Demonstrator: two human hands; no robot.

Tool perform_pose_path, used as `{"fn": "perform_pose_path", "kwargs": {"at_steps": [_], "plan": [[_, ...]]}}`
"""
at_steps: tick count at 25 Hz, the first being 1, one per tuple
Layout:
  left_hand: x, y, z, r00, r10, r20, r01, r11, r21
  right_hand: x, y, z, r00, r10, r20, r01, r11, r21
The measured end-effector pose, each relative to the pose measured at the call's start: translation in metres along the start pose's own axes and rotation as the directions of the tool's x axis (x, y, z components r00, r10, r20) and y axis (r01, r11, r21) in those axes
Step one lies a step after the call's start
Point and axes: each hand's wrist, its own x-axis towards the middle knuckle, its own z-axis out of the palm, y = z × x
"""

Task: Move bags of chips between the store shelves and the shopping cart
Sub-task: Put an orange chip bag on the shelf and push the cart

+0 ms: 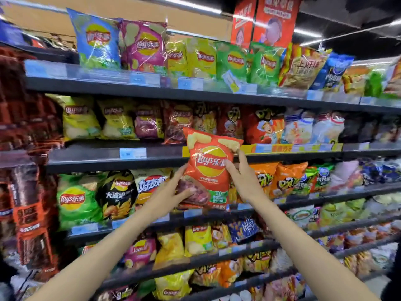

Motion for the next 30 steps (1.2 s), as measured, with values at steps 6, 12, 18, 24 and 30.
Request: {"fn": "perform_pose_path", "kwargs": {"at_steps": [6, 12, 18, 24, 30], "plan": [[0.088, -0.010, -0.050, 0.984, 0.028, -0.177, -0.021, 0.999, 0.037, 0.105, -0.023, 0.016, 0.984, -0.161, -0.072, 0.166, 0.985, 0.058], [0.151, -0.024, -0.084, 0.965, -0.005, -0.261, 0.022, 0.998, 0.062, 0.172, -0.028, 0.038, 0.963, -0.261, 0.062, 0.251, 0.958, 0.137], [0.168, -0.021, -0.089, 0.958, -0.066, -0.278, 0.088, 0.994, 0.068, 0.208, -0.020, 0.044, 0.927, -0.315, 0.204, 0.245, 0.919, 0.308], [0.175, -0.027, -0.091, 0.960, -0.108, -0.258, 0.124, 0.991, 0.046, 0.227, -0.009, 0.045, 0.892, -0.392, 0.224, 0.334, 0.907, 0.258], [0.178, -0.035, -0.098, 0.948, -0.185, -0.261, 0.186, 0.982, -0.020, 0.238, -0.014, 0.047, 0.909, -0.311, 0.278, 0.285, 0.950, 0.131]]}}
